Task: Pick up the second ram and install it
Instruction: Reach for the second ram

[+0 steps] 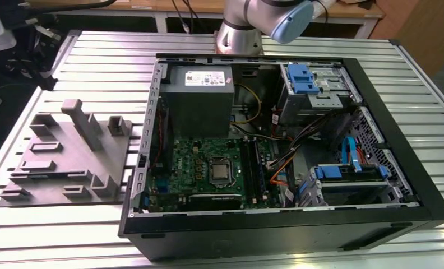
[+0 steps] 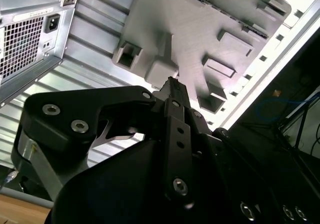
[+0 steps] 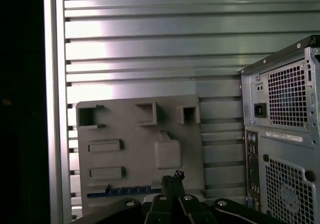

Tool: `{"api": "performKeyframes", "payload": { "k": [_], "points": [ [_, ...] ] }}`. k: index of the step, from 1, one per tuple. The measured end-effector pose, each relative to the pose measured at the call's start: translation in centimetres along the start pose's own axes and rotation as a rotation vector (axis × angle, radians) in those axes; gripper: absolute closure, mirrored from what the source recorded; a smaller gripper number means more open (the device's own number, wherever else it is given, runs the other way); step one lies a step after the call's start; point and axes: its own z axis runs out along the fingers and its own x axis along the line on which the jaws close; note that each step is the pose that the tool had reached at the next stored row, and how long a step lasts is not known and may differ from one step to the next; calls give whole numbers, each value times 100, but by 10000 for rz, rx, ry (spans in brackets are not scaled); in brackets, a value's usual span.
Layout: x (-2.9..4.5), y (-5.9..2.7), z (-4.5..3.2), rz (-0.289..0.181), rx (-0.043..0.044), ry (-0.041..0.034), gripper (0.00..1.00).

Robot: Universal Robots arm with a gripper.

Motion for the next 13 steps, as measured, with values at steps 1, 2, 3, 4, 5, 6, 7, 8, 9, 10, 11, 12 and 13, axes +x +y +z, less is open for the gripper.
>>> {"api": "performKeyframes", "payload": {
  "k": [1, 2, 3, 4, 5, 6, 7, 8, 9, 10, 11, 12, 13],
  "points": [
    [7, -13, 8, 0, 0, 0, 90],
    [14, -26, 17, 0, 0, 0, 90],
    [21, -39, 25, 0, 0, 0, 90],
    [28, -51, 34, 0, 0, 0, 90],
    [35, -64, 44, 0, 0, 0, 90],
    [43, -78, 54, 0, -1, -1, 90],
    [48, -92, 64, 0, 0, -1, 90],
    [53, -105, 73, 0, 0, -1, 90],
    [58, -118, 82, 0, 0, 0, 90],
    [64, -131, 93, 0, 0, 0, 90],
    [69, -144, 102, 0, 1, 0, 90],
    [74, -157, 112, 0, 1, 1, 90],
    [80, -170, 122, 0, 0, 0, 90]
  ]
}}
